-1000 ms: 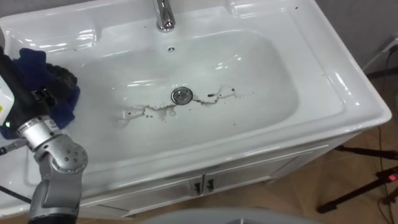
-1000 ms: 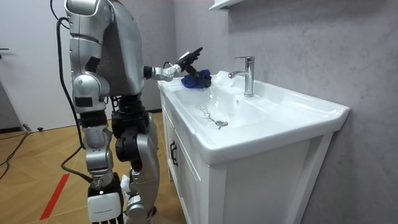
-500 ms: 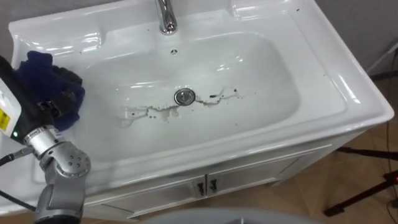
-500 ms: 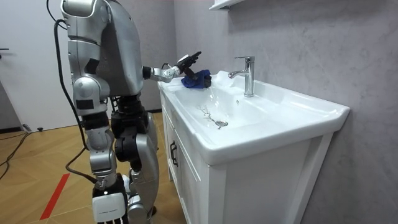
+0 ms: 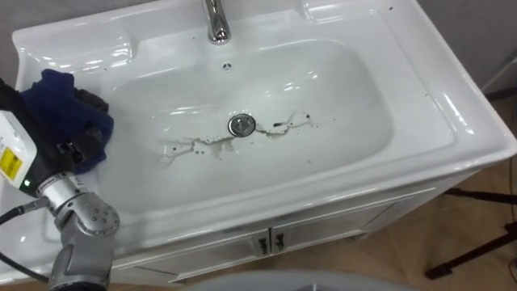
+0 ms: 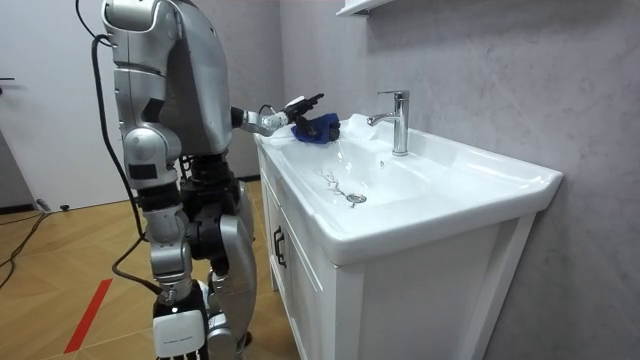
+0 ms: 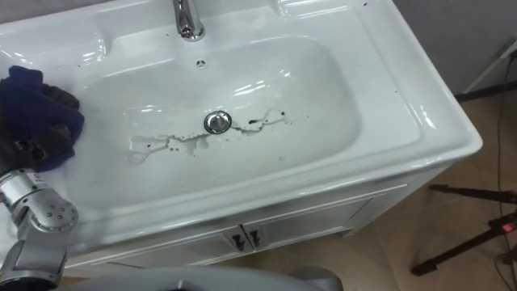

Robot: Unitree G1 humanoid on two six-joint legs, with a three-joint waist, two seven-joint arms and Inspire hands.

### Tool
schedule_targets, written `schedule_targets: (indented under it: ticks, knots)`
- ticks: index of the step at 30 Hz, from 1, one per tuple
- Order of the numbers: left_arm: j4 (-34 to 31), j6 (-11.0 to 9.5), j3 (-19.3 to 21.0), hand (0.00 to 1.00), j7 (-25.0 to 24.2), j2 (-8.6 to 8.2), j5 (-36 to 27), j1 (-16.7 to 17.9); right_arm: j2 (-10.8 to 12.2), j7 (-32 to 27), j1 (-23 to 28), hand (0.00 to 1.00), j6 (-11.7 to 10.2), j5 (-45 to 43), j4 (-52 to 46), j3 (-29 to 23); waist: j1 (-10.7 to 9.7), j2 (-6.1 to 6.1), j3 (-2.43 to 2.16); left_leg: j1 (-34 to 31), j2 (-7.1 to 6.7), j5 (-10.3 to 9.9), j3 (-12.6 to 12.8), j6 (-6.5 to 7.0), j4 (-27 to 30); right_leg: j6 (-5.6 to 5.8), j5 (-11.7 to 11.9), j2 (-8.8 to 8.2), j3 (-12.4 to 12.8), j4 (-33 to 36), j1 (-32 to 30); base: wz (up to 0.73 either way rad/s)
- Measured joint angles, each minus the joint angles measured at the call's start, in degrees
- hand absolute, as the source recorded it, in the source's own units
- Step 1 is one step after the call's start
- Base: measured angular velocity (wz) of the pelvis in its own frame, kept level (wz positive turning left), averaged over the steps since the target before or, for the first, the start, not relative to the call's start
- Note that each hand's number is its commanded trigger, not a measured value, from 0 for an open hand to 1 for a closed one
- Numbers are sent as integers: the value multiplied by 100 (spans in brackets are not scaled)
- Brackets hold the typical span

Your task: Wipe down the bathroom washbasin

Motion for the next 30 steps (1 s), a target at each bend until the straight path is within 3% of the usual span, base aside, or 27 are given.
schedule_targets:
  ticks: [8, 15, 20, 30]
  knots:
    - [176, 22, -36, 0, -11, -6, 111, -4, 29, 10, -23, 0, 62, 0, -29, -2, -9, -54, -1, -4, -1, 0, 7, 0, 0, 0, 0, 0, 7, -2, -10, 0]
    - [256, 117, -50, 0, -29, -7, 198, -43, 31, 13, -23, 0, 169, -6, -25, 1, -20, -69, -42, -3, 0, 0, 8, 0, 7, 0, 1, 1, 13, 11, -19, 0]
    - [254, 211, -194, 0, -74, -14, 188, -77, 41, 11, -46, 0, 174, 5, -4, 185, -21, -68, -45, -8, -1, 0, 7, 0, 11, 0, 1, 0, 10, 12, -17, 0]
    - [265, 331, -183, 0, -315, -154, -3, -153, 51, -10, -31, 0, 312, 41, -94, 217, 0, -56, -57, -59, -3, 0, 58, 0, 4, 2, 2, -1, 15, 14, -84, 0]
